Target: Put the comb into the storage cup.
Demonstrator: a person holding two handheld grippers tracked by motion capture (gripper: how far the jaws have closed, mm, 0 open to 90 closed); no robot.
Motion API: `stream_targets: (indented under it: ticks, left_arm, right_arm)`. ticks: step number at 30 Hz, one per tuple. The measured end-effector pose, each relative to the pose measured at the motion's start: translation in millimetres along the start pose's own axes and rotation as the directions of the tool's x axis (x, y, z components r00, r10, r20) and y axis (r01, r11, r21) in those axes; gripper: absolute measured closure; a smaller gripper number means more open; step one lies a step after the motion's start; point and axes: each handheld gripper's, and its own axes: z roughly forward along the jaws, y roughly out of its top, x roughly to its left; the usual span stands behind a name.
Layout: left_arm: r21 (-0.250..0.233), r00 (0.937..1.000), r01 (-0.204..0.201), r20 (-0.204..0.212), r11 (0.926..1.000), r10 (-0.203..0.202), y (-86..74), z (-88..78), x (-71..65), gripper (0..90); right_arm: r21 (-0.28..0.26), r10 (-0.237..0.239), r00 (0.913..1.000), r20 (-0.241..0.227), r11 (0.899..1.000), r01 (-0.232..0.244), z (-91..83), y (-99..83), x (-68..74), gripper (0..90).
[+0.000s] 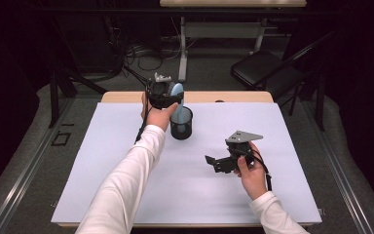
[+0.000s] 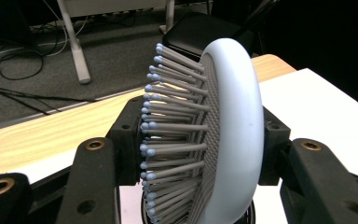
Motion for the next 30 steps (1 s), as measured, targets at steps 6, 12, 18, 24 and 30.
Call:
stream_targets:
  ticks: [6,12,18,24,30]
  left_arm:
    - [-0.002,0.9993,-0.036,-0.009,0.9993,0.036,0.0,0.7,-5.4,47.8]
    - [-0.001,0.9989,-0.045,-0.016,0.9990,0.045,-0.1,0.6,-6.7,47.1]
    - [-0.002,0.9987,-0.045,-0.023,0.9990,0.045,0.0,0.6,-6.6,46.6]
    - [0.000,0.9992,-0.035,-0.022,0.9994,0.035,0.1,0.2,-5.5,46.2]
    - [-0.015,0.9992,-0.031,-0.027,0.9994,0.031,0.5,-0.2,-5.3,43.1]
  right_arm:
    - [0.001,-0.004,1.0000,-0.001,1.000,0.004,0.6,-0.1,0.4,0.0]
    - [0.004,-0.004,1.0000,-0.005,1.000,0.004,0.7,-0.2,0.5,0.0]
    - [0.004,-0.002,1.0000,-0.007,1.000,0.002,0.5,-0.1,0.0,0.0]
    - [0.006,-0.005,1.0000,-0.007,1.000,0.005,1.1,-0.2,0.4,0.0]
    - [0.008,-0.006,0.9999,-0.009,1.000,0.006,1.3,-0.3,0.7,0.0]
